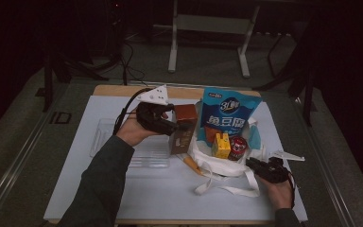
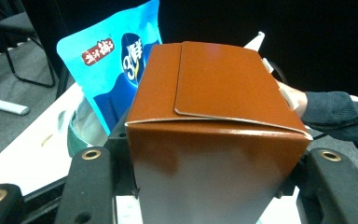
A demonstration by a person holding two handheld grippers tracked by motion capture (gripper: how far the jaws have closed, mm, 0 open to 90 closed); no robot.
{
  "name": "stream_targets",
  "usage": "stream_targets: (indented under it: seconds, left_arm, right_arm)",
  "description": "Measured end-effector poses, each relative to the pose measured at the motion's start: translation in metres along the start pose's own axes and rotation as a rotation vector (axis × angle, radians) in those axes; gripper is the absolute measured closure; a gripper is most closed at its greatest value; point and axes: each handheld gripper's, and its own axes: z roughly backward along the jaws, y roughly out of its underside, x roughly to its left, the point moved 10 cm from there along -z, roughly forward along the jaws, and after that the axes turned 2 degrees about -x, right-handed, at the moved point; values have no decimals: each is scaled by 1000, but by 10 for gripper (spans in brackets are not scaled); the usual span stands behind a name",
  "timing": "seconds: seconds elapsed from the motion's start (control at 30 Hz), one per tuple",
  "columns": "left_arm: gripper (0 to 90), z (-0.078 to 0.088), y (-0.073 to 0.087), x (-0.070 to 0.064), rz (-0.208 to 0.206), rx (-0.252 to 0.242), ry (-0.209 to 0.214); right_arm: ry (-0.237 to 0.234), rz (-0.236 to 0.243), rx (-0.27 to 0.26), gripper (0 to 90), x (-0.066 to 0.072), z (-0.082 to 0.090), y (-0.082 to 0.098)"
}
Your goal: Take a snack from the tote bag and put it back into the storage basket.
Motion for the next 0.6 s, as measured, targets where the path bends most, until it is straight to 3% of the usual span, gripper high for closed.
stream_targets:
  seconds: [0.3,0.6]
  left_arm:
    - [433,11,7,4,-3,26,-1]
    - [433,26,14,12,-6,40,-28]
  right_arm:
    - [-1,-3,-2,719,0,0,0]
    - [1,-4,-2,718,0,0,0]
